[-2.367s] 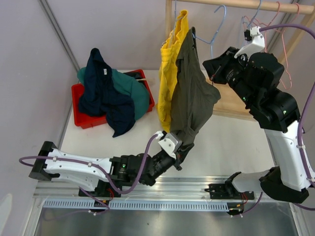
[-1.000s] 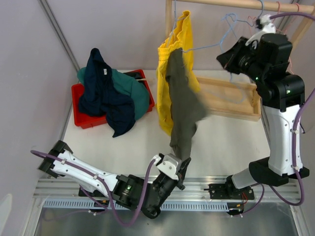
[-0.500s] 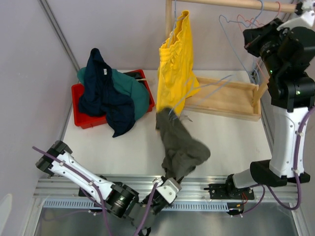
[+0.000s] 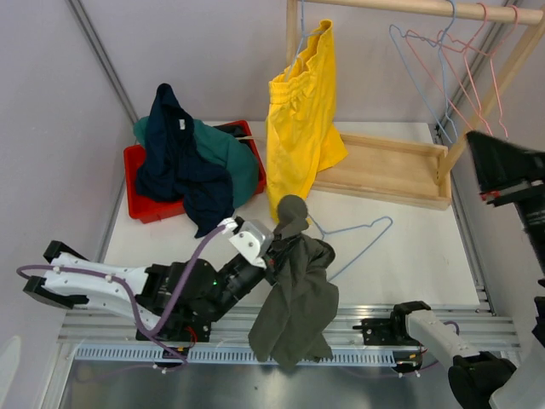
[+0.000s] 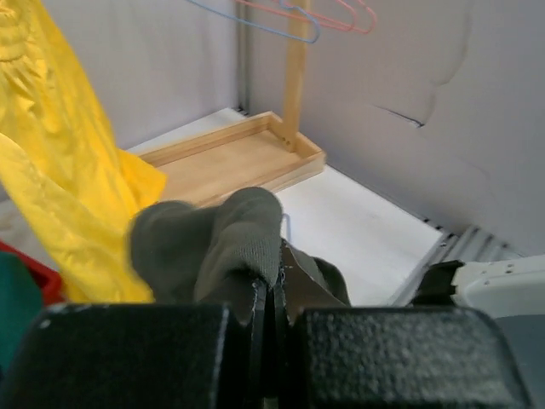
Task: Remove the shorts from the hanger
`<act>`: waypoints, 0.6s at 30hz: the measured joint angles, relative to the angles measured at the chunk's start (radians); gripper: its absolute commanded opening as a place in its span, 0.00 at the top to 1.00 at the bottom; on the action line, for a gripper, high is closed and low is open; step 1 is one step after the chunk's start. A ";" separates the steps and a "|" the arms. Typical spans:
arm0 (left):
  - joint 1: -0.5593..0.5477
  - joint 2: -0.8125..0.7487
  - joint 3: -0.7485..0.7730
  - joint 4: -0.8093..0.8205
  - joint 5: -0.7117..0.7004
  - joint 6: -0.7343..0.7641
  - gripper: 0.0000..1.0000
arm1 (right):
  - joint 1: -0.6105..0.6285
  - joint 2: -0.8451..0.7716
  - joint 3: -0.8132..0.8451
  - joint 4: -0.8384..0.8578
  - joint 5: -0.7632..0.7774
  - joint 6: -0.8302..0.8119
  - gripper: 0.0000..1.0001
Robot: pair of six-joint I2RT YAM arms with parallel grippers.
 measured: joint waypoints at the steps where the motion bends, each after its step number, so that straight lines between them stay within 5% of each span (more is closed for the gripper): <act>1: -0.012 -0.029 -0.026 -0.012 0.005 -0.032 1.00 | 0.000 -0.014 -0.042 0.000 -0.039 0.002 1.00; 4: -0.082 -0.118 -0.120 -0.133 -0.010 -0.152 1.00 | 0.000 -0.041 -0.264 -0.002 -0.162 -0.006 1.00; 6: -0.140 -0.149 -0.135 -0.279 -0.057 -0.235 1.00 | 0.000 -0.017 -0.397 -0.035 -0.208 -0.024 0.74; 7: -0.159 -0.155 -0.121 -0.353 -0.087 -0.272 1.00 | 0.000 -0.010 -0.444 -0.050 -0.219 -0.032 0.45; 10: -0.175 -0.158 -0.012 -0.531 -0.190 -0.274 1.00 | 0.017 0.031 -0.600 -0.084 -0.243 -0.058 0.21; 13: -0.173 -0.198 0.082 -0.404 -0.285 -0.015 1.00 | 0.048 0.018 -0.696 -0.111 -0.235 -0.064 0.19; 18: -0.092 -0.255 0.193 0.129 -0.353 0.579 1.00 | 0.064 -0.061 -0.708 -0.103 -0.227 -0.067 0.18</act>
